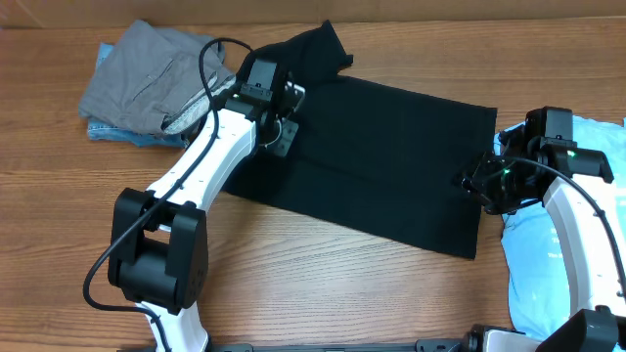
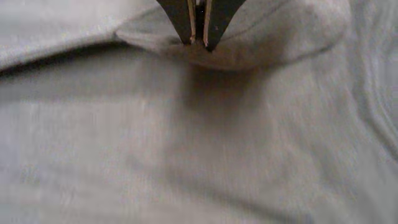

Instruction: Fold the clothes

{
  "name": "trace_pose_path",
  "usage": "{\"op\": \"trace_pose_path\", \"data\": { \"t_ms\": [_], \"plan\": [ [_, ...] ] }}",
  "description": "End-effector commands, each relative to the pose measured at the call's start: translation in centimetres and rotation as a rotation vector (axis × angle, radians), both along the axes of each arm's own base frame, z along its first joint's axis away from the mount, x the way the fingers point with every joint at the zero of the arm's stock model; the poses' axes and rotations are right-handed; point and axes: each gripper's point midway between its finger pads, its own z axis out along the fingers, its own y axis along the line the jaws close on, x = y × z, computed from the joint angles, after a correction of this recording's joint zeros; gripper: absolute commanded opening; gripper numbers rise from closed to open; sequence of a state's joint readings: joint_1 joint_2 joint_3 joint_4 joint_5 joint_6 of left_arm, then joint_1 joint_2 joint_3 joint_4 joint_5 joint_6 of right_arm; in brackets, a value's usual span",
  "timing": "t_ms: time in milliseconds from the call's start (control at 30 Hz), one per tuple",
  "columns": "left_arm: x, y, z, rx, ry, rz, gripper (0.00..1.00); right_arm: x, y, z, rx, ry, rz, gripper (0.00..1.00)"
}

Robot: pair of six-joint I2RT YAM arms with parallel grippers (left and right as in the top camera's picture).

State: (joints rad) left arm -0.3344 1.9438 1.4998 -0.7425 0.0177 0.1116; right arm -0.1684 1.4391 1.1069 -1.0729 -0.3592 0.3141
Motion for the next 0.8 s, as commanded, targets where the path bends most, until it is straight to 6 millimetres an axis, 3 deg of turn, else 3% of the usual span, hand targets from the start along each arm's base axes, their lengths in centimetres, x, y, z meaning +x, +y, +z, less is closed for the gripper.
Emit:
{"op": "trace_pose_path", "data": {
  "t_ms": [0, 133, 167, 233, 333, 467, 567, 767],
  "plan": [
    [1.3, -1.0, 0.7, -0.022, -0.050, -0.021, 0.04, 0.5, 0.1, 0.4, -0.003, -0.019, 0.009, 0.45],
    [1.5, -1.8, 0.8, -0.031, -0.067, -0.037, 0.13, 0.5, 0.1, 0.4, -0.003, -0.019, 0.009, 0.45],
    [1.5, -1.9, 0.9, -0.031, -0.068, -0.041, 0.18, 0.5, 0.1, 0.4, -0.003, -0.019, 0.009, 0.45],
    [1.3, -2.4, 0.9, -0.033, -0.067, -0.053, 0.38, 0.5, 0.1, 0.4, -0.003, -0.019, 0.009, 0.45],
    [0.8, -2.0, 0.6, -0.005, -0.048, -0.050, 0.51, 0.5, 0.1, 0.4, -0.003, -0.019, 0.009, 0.45],
    [0.2, 0.7, 0.0, 0.101, -0.015, 0.000, 0.51, 0.4, 0.1, 0.4, -0.003, -0.018, 0.009, 0.46],
    [-0.4, 2.5, -0.4, 0.132, 0.028, 0.030, 0.36, 0.4, 0.1, 0.4, -0.002, -0.018, 0.010, 0.46],
    [-0.1, 6.9, -1.1, 0.138, 0.059, 0.157, 0.35, 0.4, 0.1, 0.4, -0.003, -0.019, 0.010, 0.47]
  ]
}}
